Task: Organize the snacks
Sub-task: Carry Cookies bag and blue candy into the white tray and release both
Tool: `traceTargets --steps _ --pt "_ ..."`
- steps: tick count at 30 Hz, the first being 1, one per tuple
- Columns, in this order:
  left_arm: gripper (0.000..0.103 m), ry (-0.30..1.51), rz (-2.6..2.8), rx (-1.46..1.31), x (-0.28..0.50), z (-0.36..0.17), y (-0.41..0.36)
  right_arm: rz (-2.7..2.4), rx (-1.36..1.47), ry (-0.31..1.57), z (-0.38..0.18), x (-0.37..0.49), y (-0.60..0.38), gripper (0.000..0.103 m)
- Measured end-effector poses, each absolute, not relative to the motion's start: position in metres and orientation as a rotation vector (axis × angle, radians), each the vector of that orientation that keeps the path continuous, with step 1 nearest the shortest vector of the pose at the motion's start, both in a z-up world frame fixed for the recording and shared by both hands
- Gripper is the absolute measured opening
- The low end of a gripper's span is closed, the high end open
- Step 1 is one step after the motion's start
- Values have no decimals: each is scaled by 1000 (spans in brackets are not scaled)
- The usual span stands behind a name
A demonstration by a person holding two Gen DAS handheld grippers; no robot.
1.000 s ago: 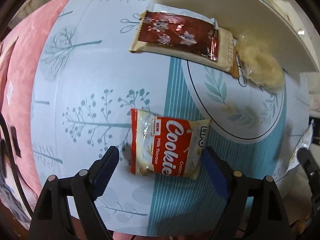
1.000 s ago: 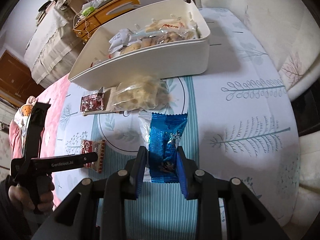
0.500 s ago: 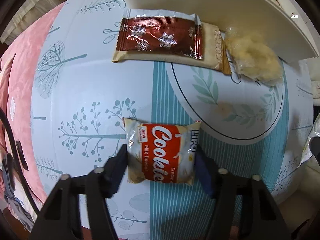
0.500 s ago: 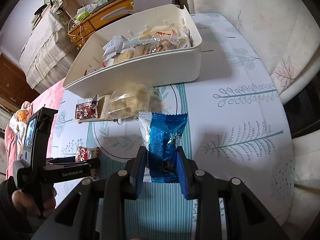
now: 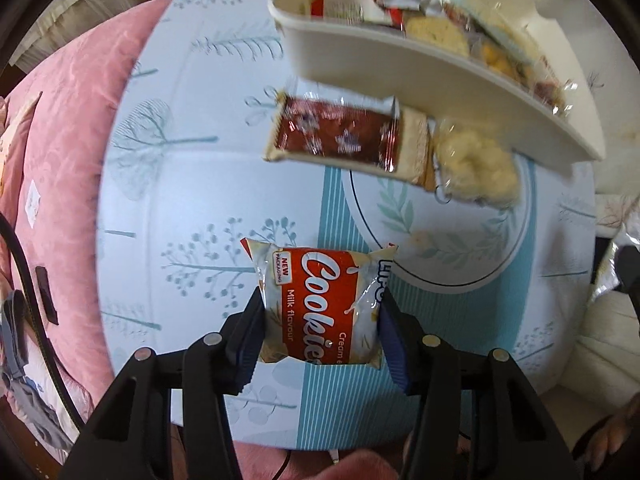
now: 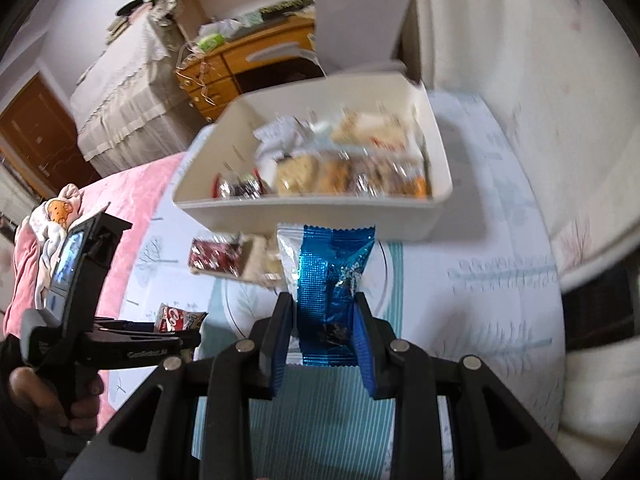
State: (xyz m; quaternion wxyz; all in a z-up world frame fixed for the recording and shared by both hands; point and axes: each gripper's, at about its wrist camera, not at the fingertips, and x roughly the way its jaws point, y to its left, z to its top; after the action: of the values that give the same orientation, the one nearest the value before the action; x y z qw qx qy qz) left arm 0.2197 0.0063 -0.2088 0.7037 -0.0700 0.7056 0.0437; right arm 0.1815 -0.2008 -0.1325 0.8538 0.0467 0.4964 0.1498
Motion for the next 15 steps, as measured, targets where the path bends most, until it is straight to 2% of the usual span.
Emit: traceTargets --steps 15 --pt "52 1358 89 -197 271 -105 13 376 -4 792 -83 232 -187 30"
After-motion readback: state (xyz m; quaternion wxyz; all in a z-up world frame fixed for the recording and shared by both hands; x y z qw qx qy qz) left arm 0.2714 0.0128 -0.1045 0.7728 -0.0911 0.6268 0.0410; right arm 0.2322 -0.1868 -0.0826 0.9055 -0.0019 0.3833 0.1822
